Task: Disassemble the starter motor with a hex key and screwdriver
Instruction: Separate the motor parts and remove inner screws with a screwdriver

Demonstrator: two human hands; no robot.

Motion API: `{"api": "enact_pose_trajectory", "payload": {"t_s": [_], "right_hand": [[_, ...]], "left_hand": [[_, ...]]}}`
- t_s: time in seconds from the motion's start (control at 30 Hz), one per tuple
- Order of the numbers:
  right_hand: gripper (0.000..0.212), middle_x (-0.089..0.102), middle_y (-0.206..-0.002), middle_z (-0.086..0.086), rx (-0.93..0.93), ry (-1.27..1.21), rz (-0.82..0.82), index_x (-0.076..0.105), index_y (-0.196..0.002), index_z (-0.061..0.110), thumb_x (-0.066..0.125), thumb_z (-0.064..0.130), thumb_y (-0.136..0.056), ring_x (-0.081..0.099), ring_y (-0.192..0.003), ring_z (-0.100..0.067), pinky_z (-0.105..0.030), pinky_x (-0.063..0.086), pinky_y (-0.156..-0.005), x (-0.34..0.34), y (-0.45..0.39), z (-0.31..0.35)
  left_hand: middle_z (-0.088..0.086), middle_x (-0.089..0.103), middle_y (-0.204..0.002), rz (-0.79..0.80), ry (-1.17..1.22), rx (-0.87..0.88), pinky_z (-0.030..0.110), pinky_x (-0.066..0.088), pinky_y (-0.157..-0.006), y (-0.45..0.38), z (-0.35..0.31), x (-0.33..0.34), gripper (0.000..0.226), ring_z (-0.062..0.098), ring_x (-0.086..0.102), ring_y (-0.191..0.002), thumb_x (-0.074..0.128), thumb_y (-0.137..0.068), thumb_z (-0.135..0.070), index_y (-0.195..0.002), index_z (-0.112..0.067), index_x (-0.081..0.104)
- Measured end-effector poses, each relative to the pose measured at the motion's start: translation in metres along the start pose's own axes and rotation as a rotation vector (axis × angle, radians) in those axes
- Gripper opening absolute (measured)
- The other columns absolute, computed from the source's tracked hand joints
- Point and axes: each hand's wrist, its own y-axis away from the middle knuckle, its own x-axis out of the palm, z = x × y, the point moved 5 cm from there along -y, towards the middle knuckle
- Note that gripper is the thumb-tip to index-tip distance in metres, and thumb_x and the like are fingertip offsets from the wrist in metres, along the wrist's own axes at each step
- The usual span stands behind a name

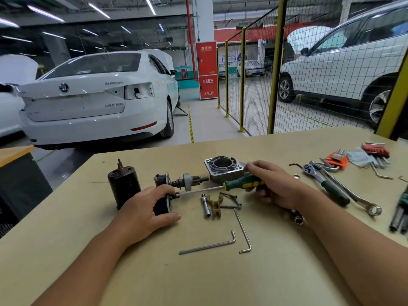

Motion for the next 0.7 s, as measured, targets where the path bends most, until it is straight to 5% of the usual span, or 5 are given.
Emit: {"api": "enact_pose_trajectory", "payload": {"t_s": [0.07,0.23,0.43,0.63,0.7], "right_hand": [[0.051,0.065,-0.081,-0.016,0.006,0.054,0.012,0.064,-0.115,0.014,0.07,0.052,-0.082,0.042,-0.051,-0.015,-0.026,0.037,-0.044,-0.0031,0.001,-0.0001],[0.046,0.064,-0.107,-0.02,-0.052,-0.109,0.065,0.07,-0.109,0.014,0.087,0.006,-0.067,0.058,-0.074,-0.024,-0.032,0.049,-0.059,-0.0065,0.0003,-0.0033],[0.044,0.067,-0.084,-0.019,-0.001,0.036,-0.011,0.067,-0.111,0.015,0.067,0.053,-0.09,0.047,-0.051,-0.015,-0.026,0.042,-0.043,-0.0056,-0.0042,-0.0048],[0.042,0.064,-0.1,-0.017,-0.086,-0.117,0.056,0.07,-0.108,0.013,0.088,0.01,-0.07,0.056,-0.066,-0.018,-0.028,0.049,-0.053,-0.0106,-0.0053,-0.0068],[0.048,0.067,-0.093,-0.015,-0.108,-0.059,0.016,0.07,-0.108,0.011,0.093,0.018,-0.067,0.057,-0.064,-0.017,-0.028,0.05,-0.051,-0.0066,-0.0058,-0.0066]], "left_hand": [[-0.021,0.06,-0.111,0.002,0.009,0.003,0.033,0.054,-0.083,0.0004,0.0011,0.0001,0.062,-0.001,0.057,-0.097,0.059,-0.064,-0.087,-0.12,-0.065,0.044],[-0.024,0.06,-0.11,0.0,0.014,0.026,0.03,0.053,-0.079,0.0014,-0.0001,0.0006,0.054,-0.001,0.057,-0.095,0.059,-0.065,-0.089,-0.114,-0.075,0.04],[-0.023,0.06,-0.107,-0.016,0.019,0.004,0.028,0.051,-0.081,0.0019,-0.0024,0.0009,0.059,-0.003,0.057,-0.095,0.059,-0.063,-0.088,-0.117,-0.069,0.042],[-0.023,0.06,-0.109,-0.01,0.011,0.001,0.032,0.054,-0.083,0.0027,-0.0005,0.0014,0.061,0.0,0.058,-0.096,0.059,-0.065,-0.088,-0.12,-0.068,0.042],[-0.024,0.06,-0.11,-0.009,0.004,-0.003,0.033,0.055,-0.083,0.0025,0.0003,0.0016,0.065,0.001,0.058,-0.096,0.059,-0.065,-0.089,-0.123,-0.066,0.042]]}}
